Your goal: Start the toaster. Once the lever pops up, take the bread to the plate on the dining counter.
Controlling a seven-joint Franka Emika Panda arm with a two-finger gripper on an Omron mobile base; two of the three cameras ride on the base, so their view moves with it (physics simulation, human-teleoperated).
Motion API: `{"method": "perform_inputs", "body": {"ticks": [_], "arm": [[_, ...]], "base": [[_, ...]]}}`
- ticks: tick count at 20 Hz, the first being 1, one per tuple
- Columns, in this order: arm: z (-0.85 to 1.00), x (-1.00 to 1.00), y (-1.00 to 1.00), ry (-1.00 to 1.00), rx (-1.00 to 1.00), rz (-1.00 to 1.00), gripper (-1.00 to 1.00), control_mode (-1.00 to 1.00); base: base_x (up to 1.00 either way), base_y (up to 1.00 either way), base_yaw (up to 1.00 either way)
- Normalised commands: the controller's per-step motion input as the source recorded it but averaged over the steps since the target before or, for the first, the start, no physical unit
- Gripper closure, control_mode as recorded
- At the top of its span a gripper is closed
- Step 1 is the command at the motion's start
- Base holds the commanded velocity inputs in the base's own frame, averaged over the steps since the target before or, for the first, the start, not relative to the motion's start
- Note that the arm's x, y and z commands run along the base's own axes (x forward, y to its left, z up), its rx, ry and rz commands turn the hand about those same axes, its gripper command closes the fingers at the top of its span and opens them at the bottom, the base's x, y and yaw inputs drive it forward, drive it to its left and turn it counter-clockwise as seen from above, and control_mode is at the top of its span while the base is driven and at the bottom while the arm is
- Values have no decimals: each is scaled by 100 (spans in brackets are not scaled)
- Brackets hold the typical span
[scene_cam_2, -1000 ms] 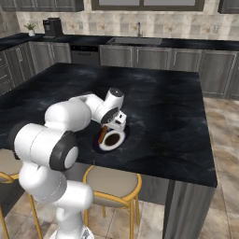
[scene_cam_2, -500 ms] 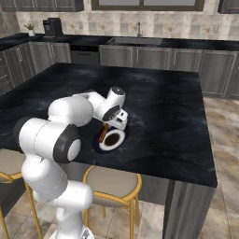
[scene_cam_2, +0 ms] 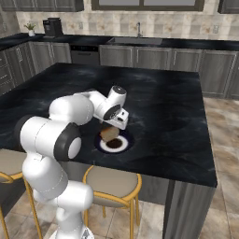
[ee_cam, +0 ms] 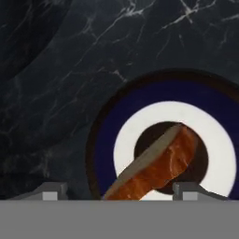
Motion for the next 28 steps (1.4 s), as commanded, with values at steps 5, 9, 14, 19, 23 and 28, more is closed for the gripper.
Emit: {"method": "perform_inputs", "body": {"ticks": [5, 9, 14, 19, 23, 28], "arm": [[0, -1, -27, 0, 0, 0, -100, -100], [0, -16, -35, 0, 0, 0, -100, -100], [5, -11, -17, 0, -1, 0, -100, -100], [28, 0, 0, 0, -4, -3, -100, -100], [42, 0, 0, 0, -6, -5, -100, -100], [50, -20, 5, 0, -10, -2, -100, -100]], "base": [[0, 0, 0], [0, 0, 0], [0, 0, 0], [0, 0, 0], [0, 0, 0], [0, 0, 0]]}}
